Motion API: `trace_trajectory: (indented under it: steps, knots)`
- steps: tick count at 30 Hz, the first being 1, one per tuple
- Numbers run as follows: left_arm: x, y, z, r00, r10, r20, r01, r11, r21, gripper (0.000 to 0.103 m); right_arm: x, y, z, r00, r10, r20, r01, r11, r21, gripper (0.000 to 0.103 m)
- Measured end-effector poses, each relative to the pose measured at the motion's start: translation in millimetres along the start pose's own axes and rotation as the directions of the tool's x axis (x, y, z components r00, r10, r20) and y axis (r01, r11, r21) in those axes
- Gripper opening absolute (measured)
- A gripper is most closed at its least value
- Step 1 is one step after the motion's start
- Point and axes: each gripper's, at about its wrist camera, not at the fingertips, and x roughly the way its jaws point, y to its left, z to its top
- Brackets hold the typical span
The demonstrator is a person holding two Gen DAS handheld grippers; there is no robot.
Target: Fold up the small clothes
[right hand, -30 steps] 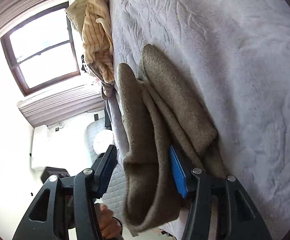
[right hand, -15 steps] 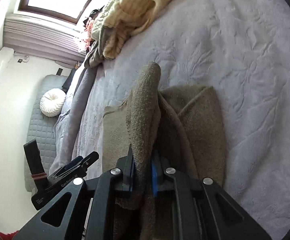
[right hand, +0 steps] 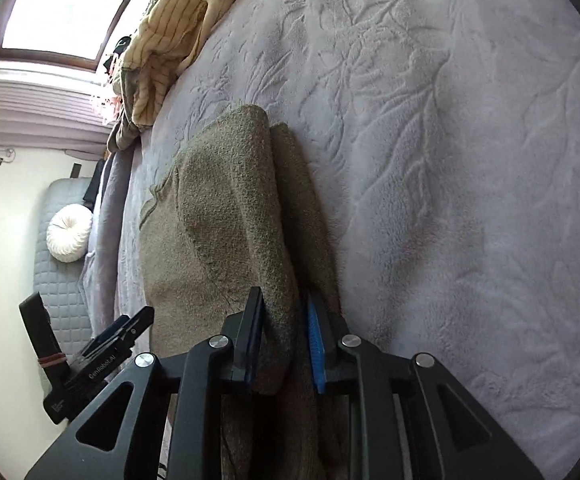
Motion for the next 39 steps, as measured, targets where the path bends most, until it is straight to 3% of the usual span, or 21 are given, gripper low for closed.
trace_trajectory:
  steps: [4,8,13,18,20,22,23,31,39]
  knots:
    - [-17.5,3.3,-7.0,1.0,-0.028,0.007,0.027,1.0,0.006,0.088,-26.9,6.7,-5.6,0.999,-0.028,0.034,0.029,0.999,-0.018,0.023]
    - [-34.5,-4.0,-17.3,0.997,-0.077,0.01,0.077,0.997,0.02,0.088,-50.6,31.5,-18.3,0.998,0.027,0.055,-0.023,0.997,-0.076,0.023]
    - [-43.6,-25.2,-37.5,0.99,-0.139,-0.017,0.139,0.989,0.056,0.088,-50.0,73.3,-44.5,0.997,0.075,-0.002,-0.073,0.973,-0.217,0.023]
    - [-22.7,-35.5,-73.6,0.988,-0.127,-0.088,0.133,0.989,0.065,0.088,-12.9,65.4,-69.2,0.994,-0.091,-0.068,0.065,0.949,-0.309,0.023]
    - [-12.6,-30.2,-89.3,0.982,-0.148,-0.118,0.153,0.988,0.033,0.088,-0.2,45.1,-76.5,0.986,-0.147,-0.084,0.116,0.948,-0.297,0.018]
    - [-6.1,-23.3,-101.8,0.974,-0.178,-0.142,0.179,0.984,-0.005,0.09,-1.6,24.8,-82.5,0.989,-0.126,-0.082,0.101,0.961,-0.257,0.008]
    - [-5.1,-20.4,-106.0,0.973,-0.18,-0.145,0.179,0.984,-0.018,0.097,-5.7,17.8,-84.4,0.991,-0.107,-0.079,0.085,0.967,-0.239,0.006]
    - [-7.7,-12.0,-121.8,0.968,-0.189,-0.162,0.188,0.982,-0.027,0.098,-28.2,4.2,-99.8,0.991,-0.122,-0.059,0.108,0.973,-0.205,0.006]
    - [-18.1,-2.4,-130.7,0.957,-0.206,-0.203,0.198,0.978,-0.062,0.098,-47.7,-0.2,-115.3,0.979,-0.202,-0.039,0.195,0.971,-0.139,0.011]
